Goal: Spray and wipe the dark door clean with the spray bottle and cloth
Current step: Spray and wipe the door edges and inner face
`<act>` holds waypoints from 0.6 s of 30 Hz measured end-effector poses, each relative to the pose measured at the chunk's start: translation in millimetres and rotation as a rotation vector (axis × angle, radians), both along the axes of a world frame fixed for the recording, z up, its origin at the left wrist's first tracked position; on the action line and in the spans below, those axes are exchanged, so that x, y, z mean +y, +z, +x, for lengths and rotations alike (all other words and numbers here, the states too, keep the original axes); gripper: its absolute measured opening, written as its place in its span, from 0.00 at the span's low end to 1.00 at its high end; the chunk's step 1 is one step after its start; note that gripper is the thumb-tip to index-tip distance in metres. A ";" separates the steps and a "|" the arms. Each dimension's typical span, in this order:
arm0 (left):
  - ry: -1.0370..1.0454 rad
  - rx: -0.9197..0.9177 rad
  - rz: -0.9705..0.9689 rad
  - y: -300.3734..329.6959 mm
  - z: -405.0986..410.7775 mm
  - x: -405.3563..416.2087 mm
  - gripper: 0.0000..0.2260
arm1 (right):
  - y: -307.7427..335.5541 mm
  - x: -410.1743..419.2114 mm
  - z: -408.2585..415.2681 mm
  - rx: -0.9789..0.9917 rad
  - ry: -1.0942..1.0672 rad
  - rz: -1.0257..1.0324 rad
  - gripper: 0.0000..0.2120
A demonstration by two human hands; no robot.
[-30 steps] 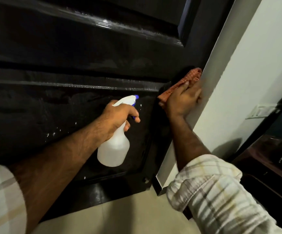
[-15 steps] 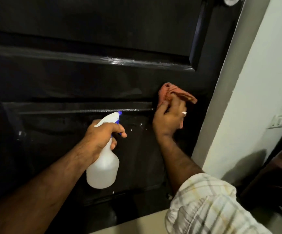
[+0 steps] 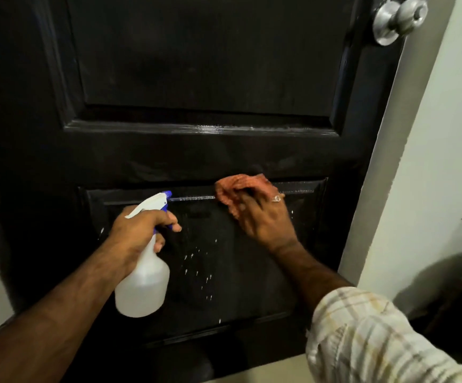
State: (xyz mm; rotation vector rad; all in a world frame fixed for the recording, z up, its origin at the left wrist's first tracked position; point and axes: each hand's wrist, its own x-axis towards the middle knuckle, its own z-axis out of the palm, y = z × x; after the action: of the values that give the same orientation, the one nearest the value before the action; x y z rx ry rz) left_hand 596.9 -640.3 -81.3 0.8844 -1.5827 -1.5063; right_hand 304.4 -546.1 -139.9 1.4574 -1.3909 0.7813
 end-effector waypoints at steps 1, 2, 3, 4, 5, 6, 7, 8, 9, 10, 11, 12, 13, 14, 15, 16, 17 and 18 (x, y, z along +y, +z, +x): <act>-0.005 0.003 0.002 1.8 -4.0 0.3 0.06 | -1.9 9.4 -13.6 -0.074 -0.072 -0.032 0.20; -0.014 0.008 0.006 3.7 -9.9 2.0 0.06 | -2.8 19.9 -24.8 -0.173 -0.162 -0.055 0.19; -0.027 0.008 0.012 4.6 -17.1 4.1 0.06 | -3.6 29.9 -34.5 -0.267 -0.238 -0.059 0.19; -0.046 0.004 0.028 4.9 -27.2 7.8 0.06 | -1.8 40.9 -42.6 -0.346 -0.294 -0.059 0.19; -0.061 -0.001 0.045 4.9 -35.5 11.3 0.06 | -1.0 46.0 -48.3 -0.418 -0.328 -0.057 0.19; -0.082 -0.004 0.064 4.6 -46.1 15.8 0.07 | 2.3 52.2 -52.1 -0.488 -0.356 -0.059 0.19; -0.096 -0.007 0.075 4.4 -54.5 19.7 0.07 | 5.3 54.5 -52.3 -0.554 -0.379 -0.064 0.19; -0.107 -0.016 0.075 5.1 -61.9 23.9 0.07 | 7.5 54.7 -51.0 -0.616 -0.402 -0.079 0.20; -0.116 -0.026 0.072 6.3 -68.1 27.6 0.07 | 9.5 53.2 -48.9 -0.677 -0.427 -0.102 0.20; -0.124 -0.035 0.066 8.2 -71.8 30.1 0.08 | 10.9 50.2 -44.7 -0.745 -0.438 -0.130 0.21; -0.136 -0.039 0.064 10.6 -73.8 31.3 0.08 | 12.1 46.8 -39.5 -0.810 -0.437 -0.161 0.21; -0.154 -0.040 0.063 13.3 -74.1 31.4 0.08 | 13.8 44.0 -33.2 -0.867 -0.422 -0.185 0.22; -0.173 -0.037 0.059 15.7 -73.5 29.7 0.08 | 15.0 42.0 -28.8 -0.906 -0.405 -0.192 0.23; -0.190 -0.036 0.056 17.9 -71.5 26.9 0.09 | 15.9 41.7 -26.0 -0.923 -0.400 -0.171 0.25; -0.203 -0.038 0.050 19.4 -70.1 24.4 0.09 | 15.6 44.8 -25.9 -0.912 -0.412 -0.133 0.26; -0.210 -0.040 0.044 20.1 -68.9 21.5 0.09 | 15.0 48.9 -28.2 -0.877 -0.427 -0.097 0.26; -0.219 -0.046 0.035 19.6 -70.1 19.9 0.09 | 14.5 55.1 -34.1 -0.841 -0.431 -0.082 0.26; -0.228 -0.057 0.026 18.2 -72.9 17.9 0.09 | 15.7 61.3 -41.5 -0.827 -0.421 -0.097 0.24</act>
State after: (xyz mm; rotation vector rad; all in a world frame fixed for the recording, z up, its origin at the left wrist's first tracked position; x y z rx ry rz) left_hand 524.1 -622.4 -63.1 0.7883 -1.7579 -1.6752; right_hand 262.8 -484.8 -124.2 0.7140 -2.1397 1.2099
